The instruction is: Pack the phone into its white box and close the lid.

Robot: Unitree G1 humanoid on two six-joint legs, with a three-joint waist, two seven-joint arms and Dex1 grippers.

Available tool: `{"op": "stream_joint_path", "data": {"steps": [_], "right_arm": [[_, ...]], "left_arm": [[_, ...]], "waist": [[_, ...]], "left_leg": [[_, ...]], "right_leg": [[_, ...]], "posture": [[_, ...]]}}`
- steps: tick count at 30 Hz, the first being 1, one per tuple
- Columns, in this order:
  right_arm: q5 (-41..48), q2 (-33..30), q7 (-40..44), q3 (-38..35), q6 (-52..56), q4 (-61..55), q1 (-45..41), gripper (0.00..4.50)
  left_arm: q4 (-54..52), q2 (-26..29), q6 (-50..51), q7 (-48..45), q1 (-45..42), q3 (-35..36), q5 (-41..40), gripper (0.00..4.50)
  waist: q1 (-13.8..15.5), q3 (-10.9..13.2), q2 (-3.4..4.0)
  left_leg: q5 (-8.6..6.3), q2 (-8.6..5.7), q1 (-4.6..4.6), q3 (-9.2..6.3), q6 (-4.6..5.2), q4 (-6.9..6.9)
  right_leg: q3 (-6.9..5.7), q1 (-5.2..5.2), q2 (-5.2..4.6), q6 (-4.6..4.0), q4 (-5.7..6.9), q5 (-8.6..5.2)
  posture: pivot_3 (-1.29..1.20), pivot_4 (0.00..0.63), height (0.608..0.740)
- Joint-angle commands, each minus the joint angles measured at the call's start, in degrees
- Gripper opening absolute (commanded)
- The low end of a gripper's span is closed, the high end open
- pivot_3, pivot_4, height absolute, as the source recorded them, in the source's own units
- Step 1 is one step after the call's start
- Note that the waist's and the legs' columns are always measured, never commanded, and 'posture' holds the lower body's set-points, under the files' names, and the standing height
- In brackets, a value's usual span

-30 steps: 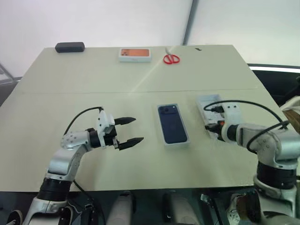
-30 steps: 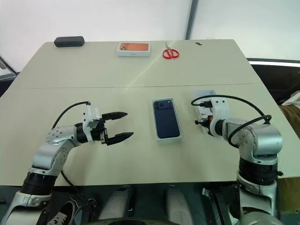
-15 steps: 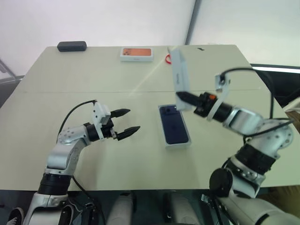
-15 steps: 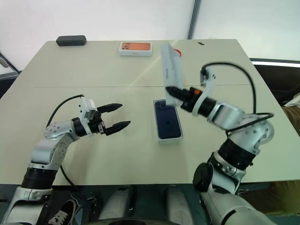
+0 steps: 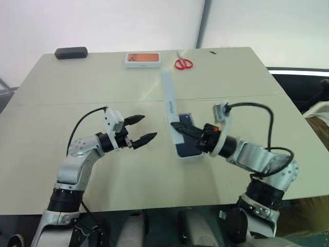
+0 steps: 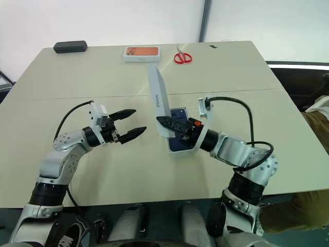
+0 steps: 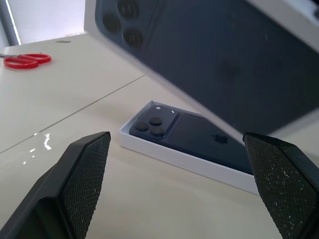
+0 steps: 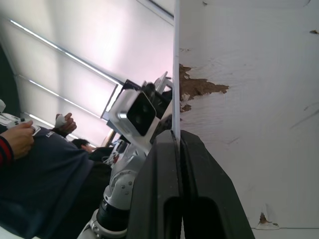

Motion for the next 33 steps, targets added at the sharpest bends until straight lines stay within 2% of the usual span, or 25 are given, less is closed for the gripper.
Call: {"op": "stream_joint_path", "data": {"steps": [1,3,5,11,20,25,31,33], "right_arm": [[12.0,-5.0,-5.6,8.0,-6.5,-0.3,2.3,0.04],[12.4,-8.3,-5.4,12.7,-7.1,0.4,4.4,0.0],[13.5,-11.0,-5.6,15.9,-9.2,1.1,5.3,0.0],[19.3,-14.4,-5.8,22.2,-17.1,2.1,4.1,0.0],[10.7,-15.7,-4.1,27.3,-21.6,6.2,4.5,0.0],[7.5,-16.9,-2.5,26.1,-23.3,9.7,3.4,0.0],[7.6,-18.7,-0.6,24.9,-23.6,10.3,1.6,0.0],[5.4,-19.6,0.4,24.4,-24.1,10.2,1.5,0.61]], "left_arm": [[-2.7,0.3,0.5,0.2,-0.1,1.2,-1.4,4.5],[-3.2,0.3,1.1,0.4,0.2,1.4,-2.1,3.95],[-3.7,0.3,2.1,0.3,0.5,1.6,-3.1,3.21],[-6.3,0.1,3.5,1.0,2.1,1.5,-4.3,0.06],[-7.0,-1.0,2.0,3.1,4.5,-0.7,-1.9,0.06],[-5.4,-2.3,0.7,2.8,6.3,-3.2,0.3,0.06],[-2.0,-5.7,-1.4,4.6,5.4,-4.6,2.6,0.06],[-1.0,-7.2,-1.9,5.5,4.2,-5.2,3.2,0.0]], "waist": [[0.1,0.0,0.0],[0.0,0.0,-0.01],[-0.1,0.0,-0.01],[0.0,0.0,-0.01],[0.1,0.0,-0.01],[0.2,0.0,-0.01],[0.2,0.0,-0.02],[0.4,0.0,-0.02]], "left_leg": [[0.0,-0.01,0.0,0.02,0.0,0.01],[0.0,-0.01,0.0,0.05,0.0,0.02],[0.0,0.02,-0.01,0.04,0.0,0.01],[0.0,0.15,0.0,0.09,0.0,0.02],[0.0,0.15,-0.02,0.1,0.0,0.02],[0.0,0.15,0.0,0.13,0.0,0.02],[0.0,0.16,0.0,0.15,0.0,0.02],[0.0,0.16,-0.01,0.14,0.0,0.03]], "right_leg": [[0.01,0.0,0.0,0.0,0.0,0.0],[0.0,0.01,0.01,0.0,-0.02,-0.01],[0.0,0.01,0.05,0.0,-0.04,-0.01],[0.04,-0.01,0.16,-0.01,-0.05,-0.01],[0.05,-0.02,0.16,-0.01,-0.09,-0.01],[0.07,0.01,0.15,-0.01,-0.12,-0.01],[0.08,0.01,0.15,-0.01,-0.13,-0.01],[0.08,0.01,0.15,-0.01,-0.14,-0.01]], "posture": [[0.0,0.15,0.74],[0.0,0.15,0.74],[0.0,0.15,0.74],[0.0,0.15,0.74],[0.0,0.15,0.74],[0.0,0.15,0.74],[0.0,0.15,0.74],[0.0,0.15,0.74]]}}
